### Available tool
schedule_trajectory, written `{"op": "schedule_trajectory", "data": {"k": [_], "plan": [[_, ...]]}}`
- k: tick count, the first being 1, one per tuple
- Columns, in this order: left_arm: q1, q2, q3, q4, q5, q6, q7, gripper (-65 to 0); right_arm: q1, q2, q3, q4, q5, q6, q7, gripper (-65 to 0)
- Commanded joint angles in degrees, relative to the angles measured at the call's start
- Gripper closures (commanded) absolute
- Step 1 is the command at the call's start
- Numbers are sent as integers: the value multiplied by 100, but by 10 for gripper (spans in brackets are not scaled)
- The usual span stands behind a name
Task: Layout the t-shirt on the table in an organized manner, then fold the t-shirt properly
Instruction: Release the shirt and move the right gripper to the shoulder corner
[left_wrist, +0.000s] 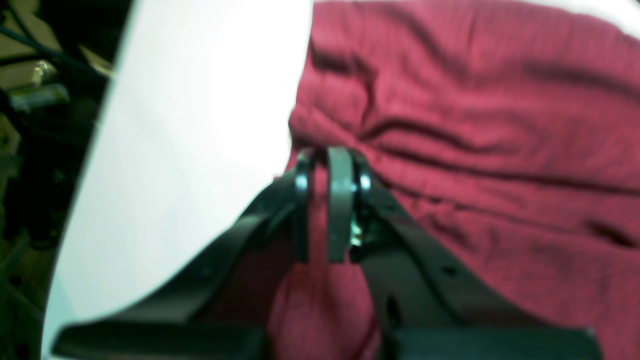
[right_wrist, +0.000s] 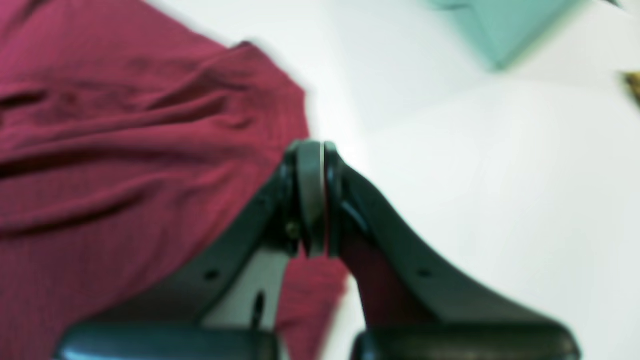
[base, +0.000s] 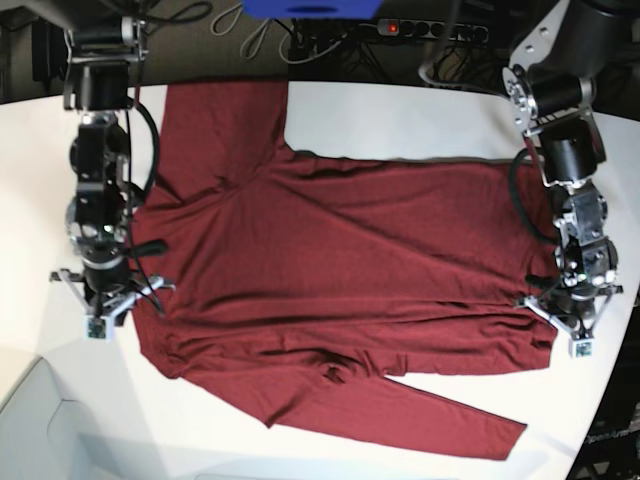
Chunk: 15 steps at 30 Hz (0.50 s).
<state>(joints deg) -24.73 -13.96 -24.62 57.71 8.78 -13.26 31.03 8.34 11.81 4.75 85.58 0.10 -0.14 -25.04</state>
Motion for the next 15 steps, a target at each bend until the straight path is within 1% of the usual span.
{"op": "schedule_trajectory", "data": {"k": [1, 2, 4, 7, 9, 11, 13, 15], "plan": [[-81, -33, -100, 334, -29, 3, -65, -49, -91, 36, 74, 475, -5, -25, -50, 0], [-19, 46, -197, 580, -29, -6, -4, -49, -311, 36, 153, 835, 12, -25, -226, -6], [86, 178, -426, 1055, -29, -6, 155, -49, -785, 10, 382, 1521, 21, -25, -604, -41], [236, 354, -698, 1662, -29, -15, 594, -50, -1445, -289, 540, 2286, 21, -25, -894, -83], [429, 451, -777, 2075, -29, -15, 937, -50, -1884, -456, 566, 2664, 21, -25, -964, -102], [684, 556, -795, 2497, -38, -15, 1289, -50, -2368, -702, 558, 2910, 21, -25, -920, -117], [965, 697, -786, 2822, -38, -24, 1491, -50, -2702, -966, 558, 2998, 21, -25, -912, -130], [1212, 811, -786, 3077, -38, -24, 1614, -51, -2948, -1080, 558, 2989, 21, -25, -938, -141]]}}
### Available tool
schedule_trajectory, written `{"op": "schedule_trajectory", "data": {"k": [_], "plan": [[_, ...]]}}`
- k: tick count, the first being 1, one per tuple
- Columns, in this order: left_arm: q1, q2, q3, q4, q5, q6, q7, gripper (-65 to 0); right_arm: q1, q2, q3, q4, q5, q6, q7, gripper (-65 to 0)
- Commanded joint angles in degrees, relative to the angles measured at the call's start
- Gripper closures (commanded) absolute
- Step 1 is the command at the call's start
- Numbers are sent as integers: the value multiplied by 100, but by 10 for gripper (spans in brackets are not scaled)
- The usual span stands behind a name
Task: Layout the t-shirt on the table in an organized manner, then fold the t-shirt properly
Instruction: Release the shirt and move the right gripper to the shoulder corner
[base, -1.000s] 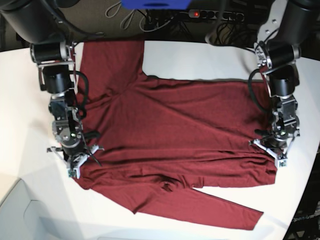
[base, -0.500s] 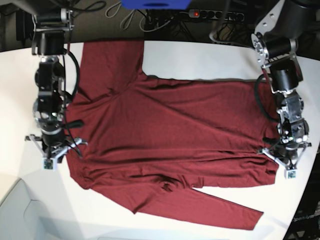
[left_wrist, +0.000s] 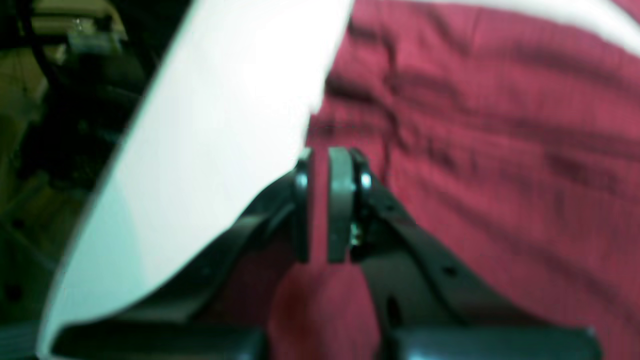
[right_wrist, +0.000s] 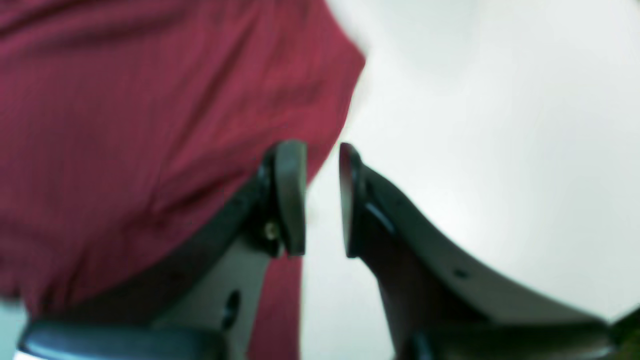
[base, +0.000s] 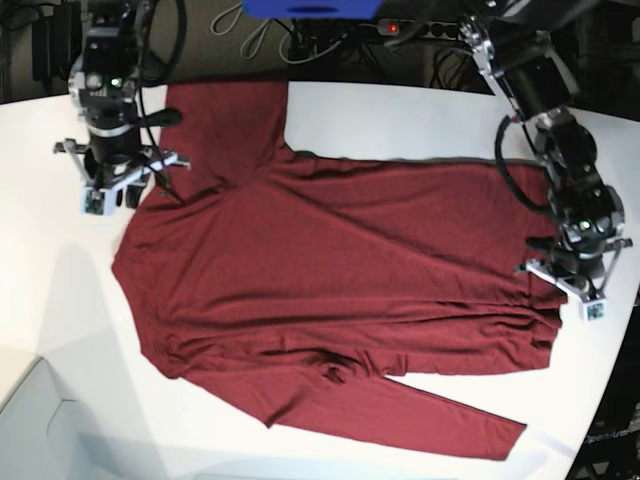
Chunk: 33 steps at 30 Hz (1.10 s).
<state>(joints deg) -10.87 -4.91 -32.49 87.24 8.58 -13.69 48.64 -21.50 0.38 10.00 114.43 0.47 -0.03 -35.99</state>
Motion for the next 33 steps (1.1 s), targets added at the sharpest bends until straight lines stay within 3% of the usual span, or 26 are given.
{"op": "schedule_trajectory", "data": {"k": [1, 8, 13, 18, 33], "plan": [[-42, -24, 1, 274, -18, 20, -121, -51, -97, 28, 33, 104, -16, -36, 139, -151], [643, 135, 361, 740, -27, 20, -104, -52, -940, -377, 33, 122, -16, -27, 183, -231], [881, 29, 458, 845, -792, 20, -104, -52, -1371, -526, 42, 130, -7, -27, 183, -266], [863, -129, 467, 775, -1188, 20, -104, -52, -1644, -588, -169, 113, -7, -27, 183, -271], [907, -270, 431, 757, -1179, 20, -104, -52, -1609, -649, -292, -142, -7, -27, 139, -272]]}}
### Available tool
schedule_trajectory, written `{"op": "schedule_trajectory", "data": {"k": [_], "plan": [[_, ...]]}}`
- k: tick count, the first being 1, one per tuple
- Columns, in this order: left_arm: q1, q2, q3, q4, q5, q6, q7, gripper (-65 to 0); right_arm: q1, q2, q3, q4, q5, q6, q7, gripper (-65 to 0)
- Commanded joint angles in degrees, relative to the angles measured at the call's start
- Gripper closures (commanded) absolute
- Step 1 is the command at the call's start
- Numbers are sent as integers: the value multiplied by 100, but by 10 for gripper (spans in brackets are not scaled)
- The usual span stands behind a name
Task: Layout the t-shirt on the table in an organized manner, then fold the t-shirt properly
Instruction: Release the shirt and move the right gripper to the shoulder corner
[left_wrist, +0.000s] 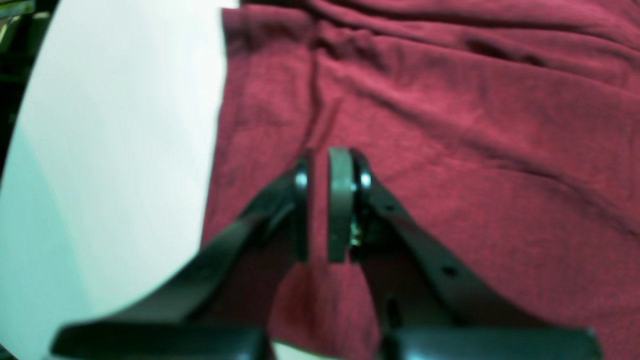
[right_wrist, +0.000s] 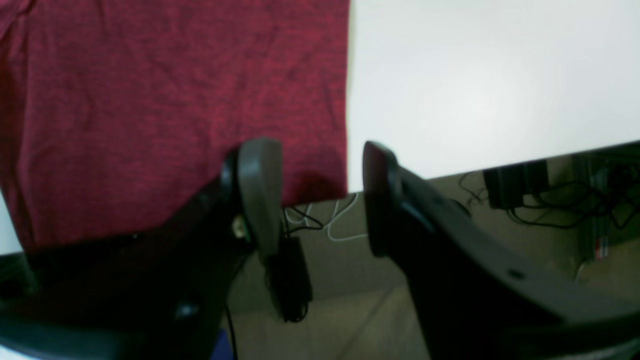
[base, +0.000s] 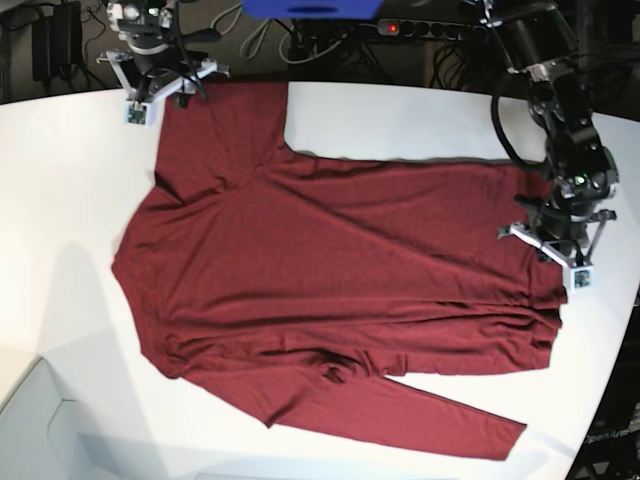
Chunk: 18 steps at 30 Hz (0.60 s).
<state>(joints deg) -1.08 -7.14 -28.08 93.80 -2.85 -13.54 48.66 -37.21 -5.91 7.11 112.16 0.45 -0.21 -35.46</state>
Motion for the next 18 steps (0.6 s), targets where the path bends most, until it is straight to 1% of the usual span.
{"op": "schedule_trajectory", "data": {"k": [1, 8, 13, 14, 16, 18], "plan": [[-72, -47, -19, 101, -36, 5, -106, -52, -37, -20, -4, 68, -5, -10, 78, -272], [51, -47, -28, 154, -36, 5, -106, -52, 42, -29, -30, -302, -5, -10, 78, -269], [51, -56, -28, 154, -36, 5, -106, -52, 42, -55, -303, -337, -5, -10, 78, -256], [51, -56, -28, 154, -36, 5, -106, -52, 42, -55, -391, -337, -5, -10, 78, -240], [51, -56, -28, 163, -36, 5, -106, -52, 42, -55, -522, -337, -5, -10, 78, -181], [51, -56, -36, 163, -27, 5, -106, -52, 51, -55, -593, -337, -5, -19, 78, -90]]}}
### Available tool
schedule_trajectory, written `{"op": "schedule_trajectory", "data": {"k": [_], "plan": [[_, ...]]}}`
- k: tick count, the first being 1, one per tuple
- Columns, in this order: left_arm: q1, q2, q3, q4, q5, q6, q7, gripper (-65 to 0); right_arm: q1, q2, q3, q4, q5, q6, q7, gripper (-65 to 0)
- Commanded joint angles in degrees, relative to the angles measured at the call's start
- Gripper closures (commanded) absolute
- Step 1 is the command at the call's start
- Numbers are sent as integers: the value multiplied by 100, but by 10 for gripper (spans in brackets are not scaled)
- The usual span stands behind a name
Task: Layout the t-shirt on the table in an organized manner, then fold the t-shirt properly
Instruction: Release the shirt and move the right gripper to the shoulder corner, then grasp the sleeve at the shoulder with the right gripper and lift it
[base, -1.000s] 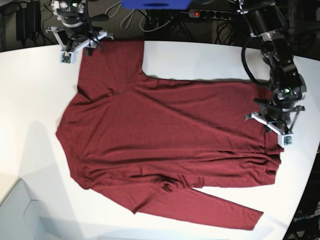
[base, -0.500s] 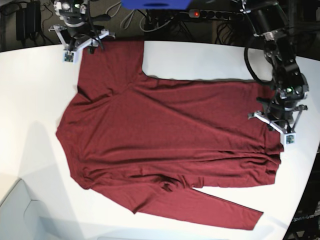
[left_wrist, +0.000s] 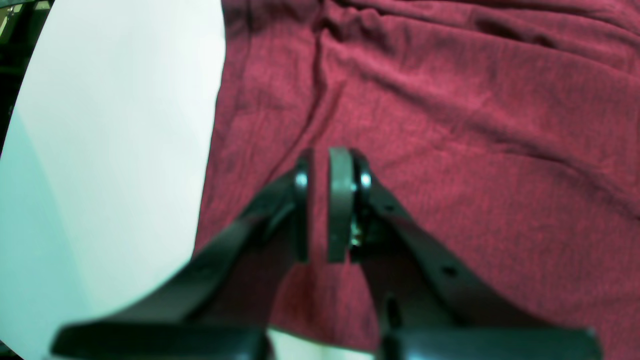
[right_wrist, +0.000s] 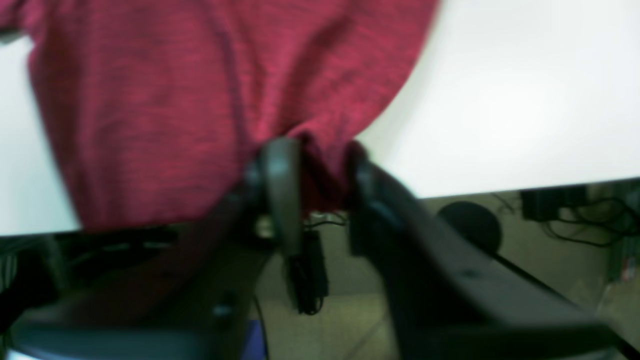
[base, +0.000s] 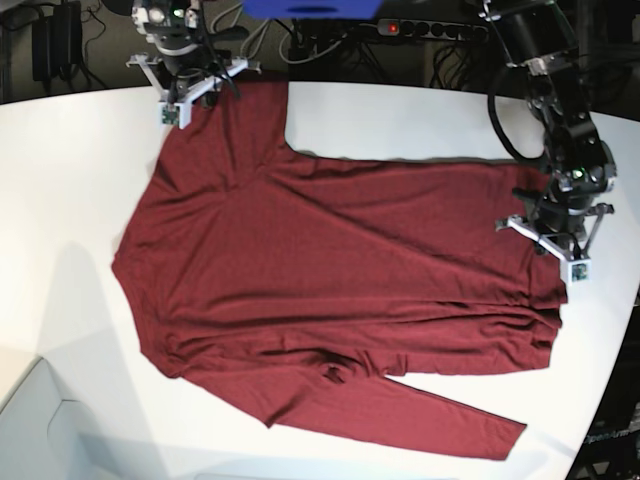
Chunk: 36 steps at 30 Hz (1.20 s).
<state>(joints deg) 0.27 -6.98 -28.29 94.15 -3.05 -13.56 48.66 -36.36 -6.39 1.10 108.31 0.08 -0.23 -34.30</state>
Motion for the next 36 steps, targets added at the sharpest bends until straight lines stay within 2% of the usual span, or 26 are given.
{"op": "schedule_trajectory", "data": {"k": [1, 2, 7, 16, 29, 33, 36], "plan": [[-84, -71, -15, 128, -7, 7, -106, -52, -26, -7, -18, 48, 32, -17, -38, -35], [-84, -71, -15, 128, -7, 7, -106, -52, 45, -7, -36, 48, 32, -25, -38, 0], [-67, -53, -15, 374, -16, 7, -106, -52, 256, -7, -18, 118, 32, -17, -196, 0], [241, 35, 38, 1324, -121, 7, -106, -52, 1003, 11, -176, 707, 32, -17, -855, 0], [891, 61, -6, 1403, -851, 16, -106, -52, 3069, 37, -721, 663, 32, -17, -1937, 0], [1006, 61, -6, 1403, -921, 16, -106, -52, 3790, 37, -853, 303, 32, -17, -2244, 0], [1085, 61, -6, 1455, -921, 16, -106, -52, 4185, 37, -950, -189, 32, -17, -2209, 0]]}}
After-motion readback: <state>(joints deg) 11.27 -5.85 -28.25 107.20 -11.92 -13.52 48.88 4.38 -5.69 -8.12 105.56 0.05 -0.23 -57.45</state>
